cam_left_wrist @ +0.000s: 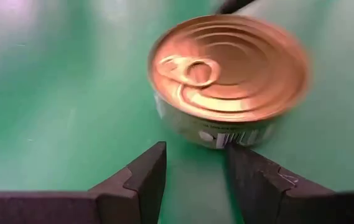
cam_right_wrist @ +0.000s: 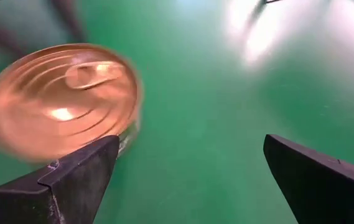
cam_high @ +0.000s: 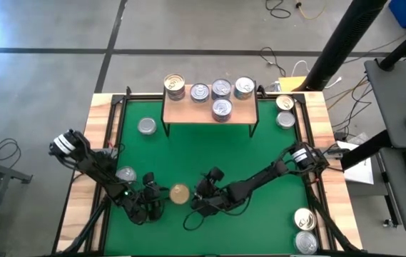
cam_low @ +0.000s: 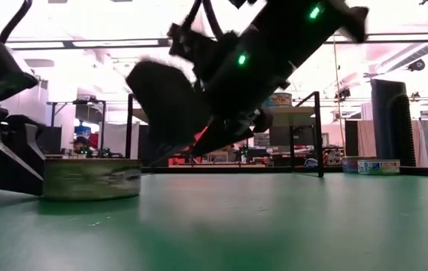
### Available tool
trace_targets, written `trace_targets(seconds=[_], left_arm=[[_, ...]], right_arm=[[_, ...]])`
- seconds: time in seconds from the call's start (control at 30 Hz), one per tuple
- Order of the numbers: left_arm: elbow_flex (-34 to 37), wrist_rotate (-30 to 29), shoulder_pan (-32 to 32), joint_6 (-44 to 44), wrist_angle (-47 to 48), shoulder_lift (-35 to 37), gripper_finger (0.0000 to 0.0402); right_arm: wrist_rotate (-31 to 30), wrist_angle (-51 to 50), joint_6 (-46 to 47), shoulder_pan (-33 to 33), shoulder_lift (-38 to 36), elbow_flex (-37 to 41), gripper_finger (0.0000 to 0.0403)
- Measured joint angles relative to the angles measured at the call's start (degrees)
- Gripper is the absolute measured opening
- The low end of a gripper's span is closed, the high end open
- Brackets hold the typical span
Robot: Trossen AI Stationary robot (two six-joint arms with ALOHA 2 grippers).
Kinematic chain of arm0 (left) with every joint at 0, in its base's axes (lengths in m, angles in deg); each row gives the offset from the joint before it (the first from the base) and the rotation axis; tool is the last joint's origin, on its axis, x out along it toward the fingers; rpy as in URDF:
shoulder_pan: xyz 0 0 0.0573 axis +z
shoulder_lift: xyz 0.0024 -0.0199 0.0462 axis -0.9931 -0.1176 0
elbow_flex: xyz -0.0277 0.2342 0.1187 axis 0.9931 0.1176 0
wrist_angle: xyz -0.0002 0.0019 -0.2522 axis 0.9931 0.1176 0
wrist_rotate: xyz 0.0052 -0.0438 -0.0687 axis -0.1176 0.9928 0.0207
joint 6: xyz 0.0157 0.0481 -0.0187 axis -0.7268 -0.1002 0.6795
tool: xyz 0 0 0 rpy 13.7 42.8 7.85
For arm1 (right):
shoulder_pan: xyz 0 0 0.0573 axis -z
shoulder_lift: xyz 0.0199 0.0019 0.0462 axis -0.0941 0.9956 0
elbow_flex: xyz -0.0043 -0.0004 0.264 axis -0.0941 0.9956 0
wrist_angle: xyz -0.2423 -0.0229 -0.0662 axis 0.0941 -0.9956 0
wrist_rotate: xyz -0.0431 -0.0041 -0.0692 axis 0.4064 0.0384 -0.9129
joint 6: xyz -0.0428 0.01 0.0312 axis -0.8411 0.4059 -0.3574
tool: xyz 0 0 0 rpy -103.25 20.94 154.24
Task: Stack canned seafood by type on shelf
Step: Put the green tuna can on the shelf
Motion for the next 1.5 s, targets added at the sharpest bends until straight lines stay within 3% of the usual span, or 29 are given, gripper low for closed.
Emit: trace_targets(seconds=[0.2, 0.33, 0.57, 0.8, 1.13, 1.27, 1.5], left_arm=[[-0.15, -1.65, 0.11, 2.56, 11.57, 5.95, 0.0152], [-0.13, -0.33, -0.62, 4.19, 17.80, 10.99, 0.0152], [-0.11, 4.24, -5.98, 5.77, 16.81, 13.39, 0.0152], [-0.04, 1.23, -11.99, 9.12, 8.30, 6.43, 0.0152], [-0.36, -3.55, -6.73, 4.32, -11.51, -8.06, 0.0152], [-1.23, -4.65, -4.95, 1.90, -12.21, -9.71, 0.0153], [-1.62, -5.93, -4.72, 0.91, -12.22, -9.32, 0.0146]], right_arm=[[6.02, 0.98, -6.78, -4.29, -1.31, -3.41, 0.0400], [6.04, -0.75, -9.92, -6.09, -1.50, -4.67, 0.0400], [6.75, -1.04, -7.48, -6.13, -0.54, -3.85, 0.0400], [8.27, 7.79, -10.11, -5.30, 4.44, -3.80, 0.0400], [5.46, 31.69, -16.41, -2.29, 12.41, -3.89, 0.0400], [4.68, 38.73, -17.57, -1.09, 15.08, -3.71, 0.0401], [4.39, 40.40, -17.64, -0.64, 16.39, -3.71, 0.0401]])
